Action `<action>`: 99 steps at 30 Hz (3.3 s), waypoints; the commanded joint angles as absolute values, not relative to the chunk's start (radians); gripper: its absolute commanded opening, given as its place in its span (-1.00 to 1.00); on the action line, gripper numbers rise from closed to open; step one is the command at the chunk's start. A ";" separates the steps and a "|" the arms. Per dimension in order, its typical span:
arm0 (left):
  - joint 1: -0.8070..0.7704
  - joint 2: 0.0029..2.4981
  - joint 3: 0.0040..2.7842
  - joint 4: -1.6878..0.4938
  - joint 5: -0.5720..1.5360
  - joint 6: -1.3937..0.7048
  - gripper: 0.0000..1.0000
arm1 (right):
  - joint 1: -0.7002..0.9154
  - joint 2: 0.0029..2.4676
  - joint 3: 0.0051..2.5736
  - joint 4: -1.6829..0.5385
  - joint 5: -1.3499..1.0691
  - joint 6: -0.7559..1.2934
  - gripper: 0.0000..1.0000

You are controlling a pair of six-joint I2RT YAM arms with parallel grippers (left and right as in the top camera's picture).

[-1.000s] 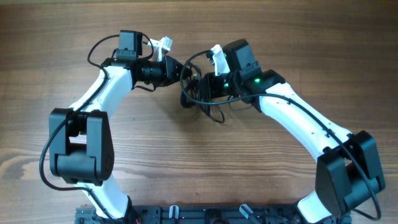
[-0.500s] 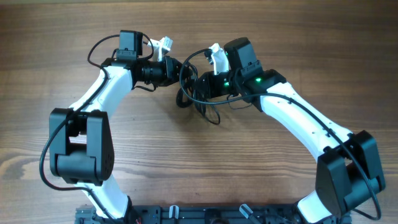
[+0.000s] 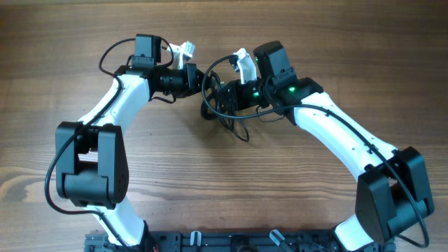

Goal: Untangle cables

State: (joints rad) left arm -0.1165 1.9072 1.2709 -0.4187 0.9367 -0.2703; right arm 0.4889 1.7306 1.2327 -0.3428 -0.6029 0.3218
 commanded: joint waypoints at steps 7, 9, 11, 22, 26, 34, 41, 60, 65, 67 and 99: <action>-0.040 1.896 1.278 -0.432 0.835 -0.270 -0.92 | 0.489 1.730 1.236 -0.337 -0.900 0.065 -0.85; -0.030 1.896 1.278 -0.435 0.835 -0.270 -0.92 | 0.483 1.730 1.236 -0.322 -0.977 0.021 -0.85; -0.023 1.896 1.278 -0.438 0.835 -0.270 -0.92 | 0.472 1.730 1.236 -0.297 -1.048 0.000 -0.84; -0.024 1.897 1.278 -0.438 0.836 -0.270 -0.92 | 0.403 1.730 1.236 -0.273 -0.834 0.197 -0.79; -0.024 1.896 1.278 -0.438 0.835 -0.276 -0.92 | 0.395 1.730 1.236 -0.400 -0.554 0.318 -0.76; -0.024 1.897 1.278 -0.435 0.836 -0.276 -0.92 | 0.395 1.730 1.235 -0.567 -0.538 0.316 -0.46; -0.024 1.881 1.279 -0.455 0.918 -0.299 -0.92 | 0.391 1.730 1.235 -0.616 -0.471 0.262 -0.38; -0.135 1.682 1.537 -1.095 0.469 -0.350 -0.92 | 0.391 1.730 1.235 -0.670 -0.643 0.072 0.02; -0.135 1.685 1.536 -1.112 0.363 -0.469 -0.92 | 0.391 1.730 1.235 -0.667 -0.977 -0.010 0.12; -0.137 1.685 1.536 -1.113 0.323 -0.531 -0.92 | 0.391 1.730 1.235 -0.680 -0.951 -0.016 0.17; -0.145 1.685 1.483 -1.119 0.863 -0.647 -0.92 | 0.455 1.696 1.254 -0.659 -0.698 0.036 0.51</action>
